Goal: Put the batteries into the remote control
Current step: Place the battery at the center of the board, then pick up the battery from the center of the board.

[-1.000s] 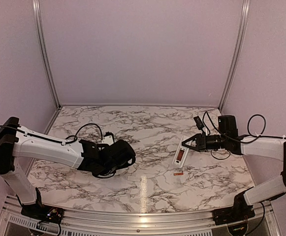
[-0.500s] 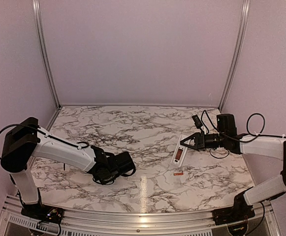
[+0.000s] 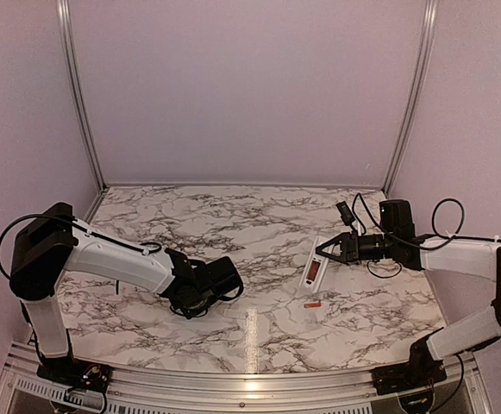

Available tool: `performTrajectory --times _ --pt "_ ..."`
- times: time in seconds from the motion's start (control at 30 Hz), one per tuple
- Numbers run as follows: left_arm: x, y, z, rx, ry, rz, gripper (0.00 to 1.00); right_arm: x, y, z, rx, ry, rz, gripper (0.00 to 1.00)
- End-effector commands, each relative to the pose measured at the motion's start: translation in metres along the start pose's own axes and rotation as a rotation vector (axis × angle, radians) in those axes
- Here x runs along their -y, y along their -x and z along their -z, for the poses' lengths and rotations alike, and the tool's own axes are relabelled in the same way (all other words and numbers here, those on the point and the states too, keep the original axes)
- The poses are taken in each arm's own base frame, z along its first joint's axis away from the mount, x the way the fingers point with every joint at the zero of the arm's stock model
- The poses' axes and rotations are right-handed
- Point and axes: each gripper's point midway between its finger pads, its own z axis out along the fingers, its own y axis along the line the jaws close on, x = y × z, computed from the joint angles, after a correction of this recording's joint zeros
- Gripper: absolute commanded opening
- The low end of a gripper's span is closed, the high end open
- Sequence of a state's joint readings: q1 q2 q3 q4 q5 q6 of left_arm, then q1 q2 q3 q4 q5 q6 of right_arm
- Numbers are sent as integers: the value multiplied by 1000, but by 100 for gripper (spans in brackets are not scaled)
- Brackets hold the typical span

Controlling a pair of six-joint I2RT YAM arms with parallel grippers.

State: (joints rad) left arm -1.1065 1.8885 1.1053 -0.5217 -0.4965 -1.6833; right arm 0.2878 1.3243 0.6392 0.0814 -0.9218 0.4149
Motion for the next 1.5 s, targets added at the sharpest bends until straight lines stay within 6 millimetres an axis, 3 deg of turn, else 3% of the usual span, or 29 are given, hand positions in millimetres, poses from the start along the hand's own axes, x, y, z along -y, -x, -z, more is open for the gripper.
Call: performTrajectory --times 0.0,0.3,0.43,0.53,0.57,0.67,0.83,0.97,1.07,1.2,1.3,1.47 --pt "-22 -20 -14 -98 76 -59 26 -10 15 0 26 10 52 0" --pt "8 2 10 -45 -42 -176 38 -10 16 0 27 8 55 0" --pt "41 27 38 59 -166 -382 63 -9 16 -1 27 15 50 0" --pt "67 45 70 151 -311 -611 95 -11 17 -1 31 16 55 0" --pt "76 46 81 177 -382 -717 99 -11 17 0 32 17 57 0" --pt "88 47 104 221 -503 -1012 99 -14 19 0 37 23 61 0" --pt "76 43 106 277 -473 -1549 99 -14 19 0 40 29 60 0" --pt "78 52 113 352 -567 -1739 99 -15 18 0 43 40 51 0" --pt "81 70 106 348 -539 -1824 98 -15 17 0 44 44 51 0" --pt "79 73 91 229 -614 -1990 99 -17 18 0 49 57 51 0" --pt "84 68 81 144 -714 -2057 97 -16 17 -1 50 62 47 0" --pt "84 46 42 27 -737 -2174 91 -14 14 -3 46 69 44 0"
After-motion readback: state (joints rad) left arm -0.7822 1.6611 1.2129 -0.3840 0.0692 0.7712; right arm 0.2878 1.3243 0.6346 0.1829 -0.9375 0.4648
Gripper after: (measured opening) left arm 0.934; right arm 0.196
